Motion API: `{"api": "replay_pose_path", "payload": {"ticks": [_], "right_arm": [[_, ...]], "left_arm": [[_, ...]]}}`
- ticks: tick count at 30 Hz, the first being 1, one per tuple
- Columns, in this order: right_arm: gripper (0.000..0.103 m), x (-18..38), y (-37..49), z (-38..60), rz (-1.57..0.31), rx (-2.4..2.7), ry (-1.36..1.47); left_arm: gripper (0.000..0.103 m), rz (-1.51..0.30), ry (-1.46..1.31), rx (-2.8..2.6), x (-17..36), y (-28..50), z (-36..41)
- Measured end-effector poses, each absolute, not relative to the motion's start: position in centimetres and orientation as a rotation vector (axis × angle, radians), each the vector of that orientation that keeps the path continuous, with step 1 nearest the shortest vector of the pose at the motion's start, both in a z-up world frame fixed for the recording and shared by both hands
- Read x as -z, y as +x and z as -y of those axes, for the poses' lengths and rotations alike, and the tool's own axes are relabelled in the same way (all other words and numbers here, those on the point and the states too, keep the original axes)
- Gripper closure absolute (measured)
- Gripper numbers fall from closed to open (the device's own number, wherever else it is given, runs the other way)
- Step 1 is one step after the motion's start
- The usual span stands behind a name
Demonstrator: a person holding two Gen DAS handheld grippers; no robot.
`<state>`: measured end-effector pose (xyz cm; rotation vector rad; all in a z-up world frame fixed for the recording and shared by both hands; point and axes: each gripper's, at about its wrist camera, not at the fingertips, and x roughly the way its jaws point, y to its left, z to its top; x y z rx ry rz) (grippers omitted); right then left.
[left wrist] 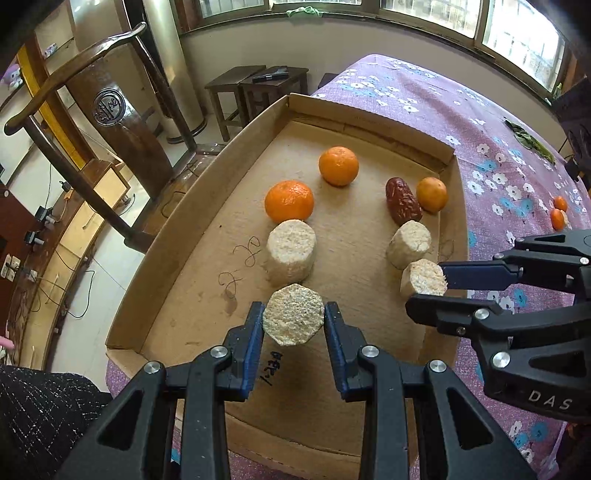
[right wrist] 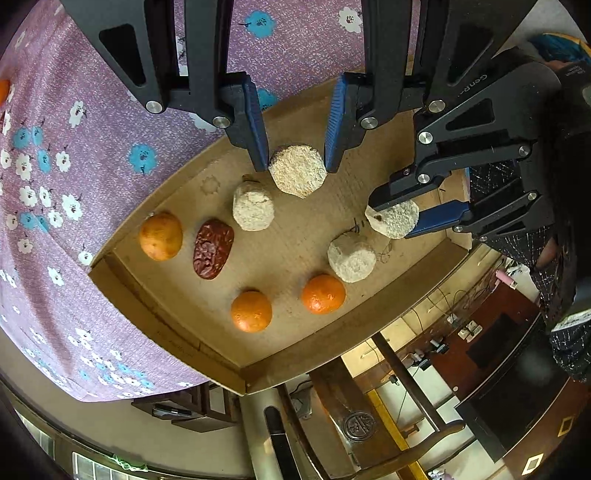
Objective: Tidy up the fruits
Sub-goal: 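Carry both cake pieces over the cardboard box, then open both tools to release the cake pieces into the box, then move both open tools back toward the red date and oranges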
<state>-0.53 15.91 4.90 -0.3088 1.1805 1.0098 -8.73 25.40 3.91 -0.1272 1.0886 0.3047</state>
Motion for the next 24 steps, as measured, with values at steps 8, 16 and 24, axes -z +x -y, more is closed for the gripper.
{"api": "replay_pose_path", "payload": {"ticks": [8, 16, 24], "right_arm": [[0.068, -3.0, -0.3, -17.5, -1.174, -0.989, -0.32], [0.06, -4.4, -0.1, -16.7, -1.163, -0.97, -0.295], [0.045, -7.6, 1.2, -12.8, -1.085, -0.888, -0.218]], "left_arm": [[0.071, -1.1, -0.128, -0.333, -2.8, -8.1, -25.9], [0.064, -1.088, -0.172, -0.338, -2.9, -8.2, -26.8], [0.029, -0.993, -0.169, -0.307, -5.8, -7.7, -26.1]]}}
